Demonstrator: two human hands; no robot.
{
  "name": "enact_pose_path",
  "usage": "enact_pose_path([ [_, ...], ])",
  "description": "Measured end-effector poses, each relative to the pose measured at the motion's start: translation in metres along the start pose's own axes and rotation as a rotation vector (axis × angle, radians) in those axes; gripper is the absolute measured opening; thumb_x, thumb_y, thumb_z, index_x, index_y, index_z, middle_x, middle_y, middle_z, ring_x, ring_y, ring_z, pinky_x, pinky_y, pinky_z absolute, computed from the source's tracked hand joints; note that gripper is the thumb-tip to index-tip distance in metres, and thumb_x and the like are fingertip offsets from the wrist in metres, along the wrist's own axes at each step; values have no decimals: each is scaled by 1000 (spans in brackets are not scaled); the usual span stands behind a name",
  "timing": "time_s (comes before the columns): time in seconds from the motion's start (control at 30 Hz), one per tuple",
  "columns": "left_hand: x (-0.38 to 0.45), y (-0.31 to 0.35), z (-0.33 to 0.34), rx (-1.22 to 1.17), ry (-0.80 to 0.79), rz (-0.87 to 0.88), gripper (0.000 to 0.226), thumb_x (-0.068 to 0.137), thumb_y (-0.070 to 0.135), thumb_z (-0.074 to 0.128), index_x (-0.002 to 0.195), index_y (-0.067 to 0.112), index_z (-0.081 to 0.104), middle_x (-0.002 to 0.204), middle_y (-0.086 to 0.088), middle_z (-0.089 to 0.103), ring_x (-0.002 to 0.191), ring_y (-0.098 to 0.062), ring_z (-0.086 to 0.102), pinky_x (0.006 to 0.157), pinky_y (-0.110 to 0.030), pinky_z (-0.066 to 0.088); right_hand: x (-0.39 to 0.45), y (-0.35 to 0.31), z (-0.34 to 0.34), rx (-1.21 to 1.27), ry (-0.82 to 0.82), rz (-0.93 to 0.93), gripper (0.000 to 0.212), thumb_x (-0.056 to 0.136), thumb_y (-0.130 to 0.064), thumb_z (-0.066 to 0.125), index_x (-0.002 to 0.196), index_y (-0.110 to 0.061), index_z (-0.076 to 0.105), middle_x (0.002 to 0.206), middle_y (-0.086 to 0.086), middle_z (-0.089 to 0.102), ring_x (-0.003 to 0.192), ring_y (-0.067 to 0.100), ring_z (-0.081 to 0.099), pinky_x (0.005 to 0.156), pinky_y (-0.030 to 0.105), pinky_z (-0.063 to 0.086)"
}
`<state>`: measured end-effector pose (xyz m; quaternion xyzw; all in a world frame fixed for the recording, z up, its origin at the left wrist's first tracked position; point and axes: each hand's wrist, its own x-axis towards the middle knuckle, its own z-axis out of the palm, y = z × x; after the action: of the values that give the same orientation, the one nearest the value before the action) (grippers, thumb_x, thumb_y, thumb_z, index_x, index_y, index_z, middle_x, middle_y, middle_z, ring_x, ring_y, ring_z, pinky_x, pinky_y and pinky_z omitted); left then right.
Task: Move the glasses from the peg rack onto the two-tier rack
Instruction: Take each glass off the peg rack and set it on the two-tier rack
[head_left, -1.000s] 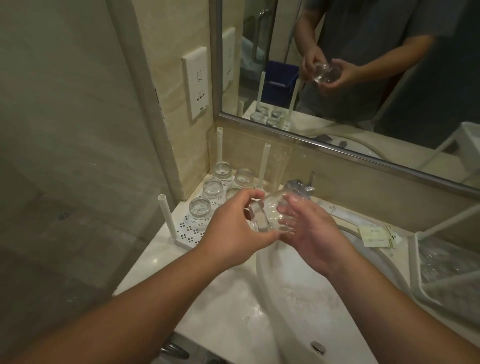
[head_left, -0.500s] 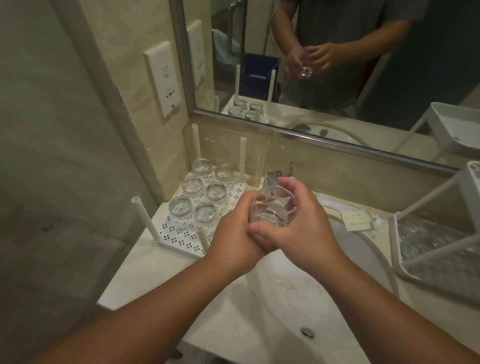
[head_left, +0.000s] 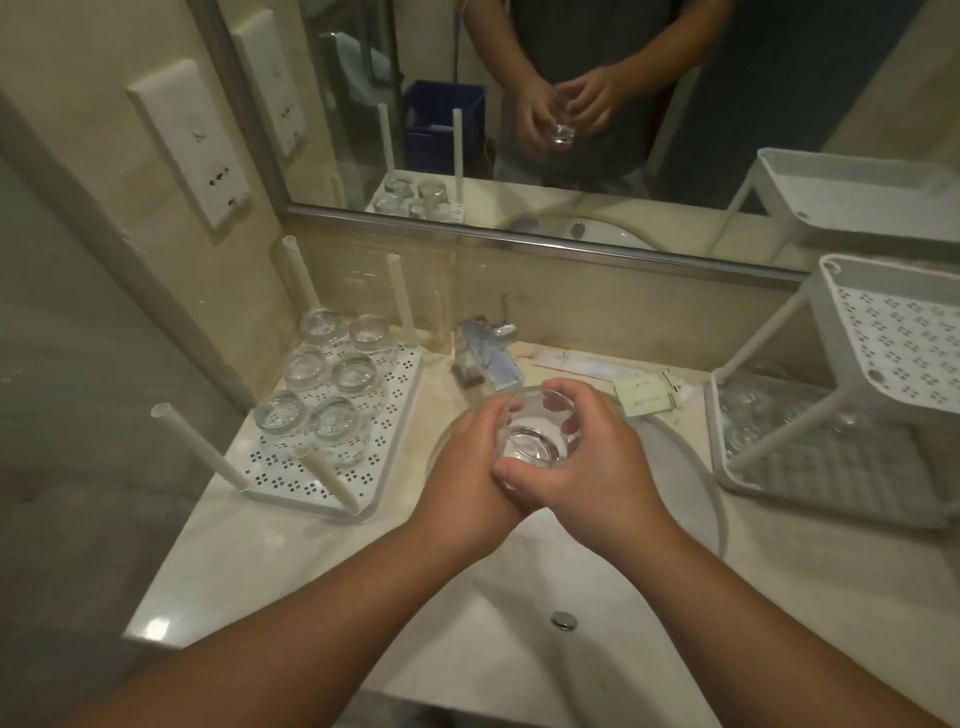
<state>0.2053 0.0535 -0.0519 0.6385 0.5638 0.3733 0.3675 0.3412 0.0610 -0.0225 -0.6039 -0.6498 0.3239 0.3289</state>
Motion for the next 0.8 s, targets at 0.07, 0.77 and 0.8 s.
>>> enact_pose_path([
  [0.07,3,1,16,77,-63,-8,79,67,38,85,128,57,39,128,27,49,117,9,47,89,-2,37,-6,17,-10,-24,37,28,84,44,-66,71,122,-46,45,115,-26,51,105,-2,48,85,16,42],
  [0.77,20,65,226,103,-448,-205,40,82,41,74,109,29,47,105,13,61,69,-7,61,65,-23,47,-58,190,-163,-64,304,302,82,59,-41,87,132,-30,49,116,-19,49,116,11,45,90,19,34],
  [0.8,21,68,235,85,-457,-237,37,83,43,73,107,30,49,102,12,62,70,-6,60,63,-22,44,-58,197,-170,-69,308,305,82,60,-42,87,132,-30,49,117,-19,48,116,11,45,91,20,35],
])
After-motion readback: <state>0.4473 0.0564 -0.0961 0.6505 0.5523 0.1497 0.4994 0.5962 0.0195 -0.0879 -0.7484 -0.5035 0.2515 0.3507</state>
